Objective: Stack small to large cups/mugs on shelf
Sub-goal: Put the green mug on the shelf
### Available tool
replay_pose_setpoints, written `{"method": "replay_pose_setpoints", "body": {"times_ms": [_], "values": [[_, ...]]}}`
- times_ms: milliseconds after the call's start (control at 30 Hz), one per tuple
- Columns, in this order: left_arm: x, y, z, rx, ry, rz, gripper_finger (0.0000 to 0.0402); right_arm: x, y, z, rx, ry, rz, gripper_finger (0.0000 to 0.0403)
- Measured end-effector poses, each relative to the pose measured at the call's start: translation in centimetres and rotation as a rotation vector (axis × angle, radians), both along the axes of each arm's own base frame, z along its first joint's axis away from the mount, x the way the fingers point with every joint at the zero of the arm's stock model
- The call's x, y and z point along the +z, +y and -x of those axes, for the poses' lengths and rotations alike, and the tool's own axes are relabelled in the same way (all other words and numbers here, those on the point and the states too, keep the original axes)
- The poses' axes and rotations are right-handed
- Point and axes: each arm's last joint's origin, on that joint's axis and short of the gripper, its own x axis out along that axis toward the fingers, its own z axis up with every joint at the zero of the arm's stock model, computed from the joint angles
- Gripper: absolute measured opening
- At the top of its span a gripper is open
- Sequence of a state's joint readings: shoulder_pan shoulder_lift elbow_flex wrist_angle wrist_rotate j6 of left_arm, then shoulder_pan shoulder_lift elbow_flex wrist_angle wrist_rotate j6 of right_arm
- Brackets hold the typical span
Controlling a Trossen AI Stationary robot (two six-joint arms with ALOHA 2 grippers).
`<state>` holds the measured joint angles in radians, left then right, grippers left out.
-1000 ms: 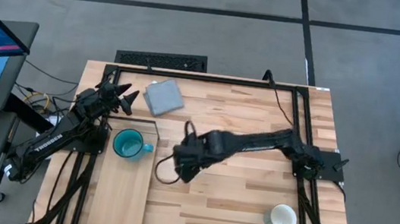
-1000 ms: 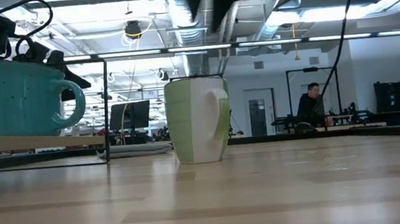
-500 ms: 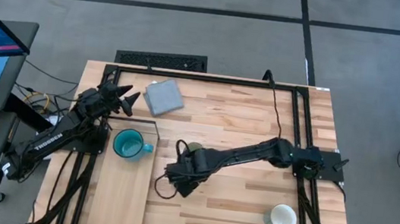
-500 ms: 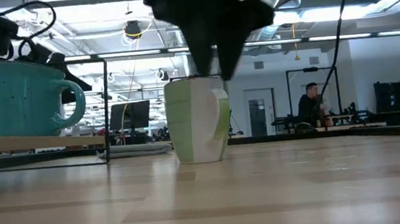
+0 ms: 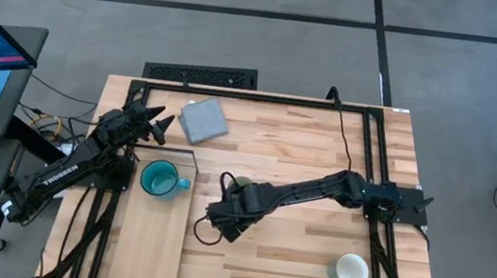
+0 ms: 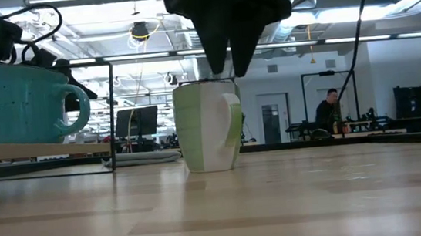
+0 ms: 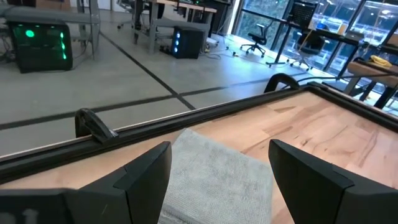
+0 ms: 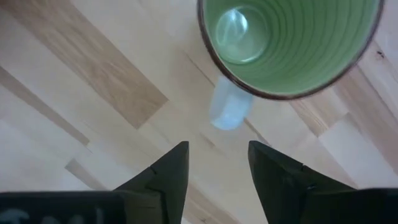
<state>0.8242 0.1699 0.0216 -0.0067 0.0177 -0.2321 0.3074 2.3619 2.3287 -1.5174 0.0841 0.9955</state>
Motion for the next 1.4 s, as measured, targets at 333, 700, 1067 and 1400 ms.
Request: {"method": "replay_pose_setpoints", "body": {"times_ms": [333,700,1067,1400], "values": [[0.0,0.0,0.0,0.001,0.000,0.000,0.0261,0.0,-0.4,0.4,0.007,0.037,0.061,0.0244],[0.0,0.0,0.0,0.005,-0.014,0.013,0.0261,0.1,-1.0,0.2,0.081,0.033,0.115,0.0282],[0.0,0.0,0.0,0.004,-0.011,0.010,0.0261,0.3,-2.2,1.4,0.097,0.062,0.153,0.0282],[0.0,0.0,0.1,0.028,-0.006,0.010,0.0261,-1.3,-3.6,4.2,0.056,-0.049,0.121,0.0282]]}}
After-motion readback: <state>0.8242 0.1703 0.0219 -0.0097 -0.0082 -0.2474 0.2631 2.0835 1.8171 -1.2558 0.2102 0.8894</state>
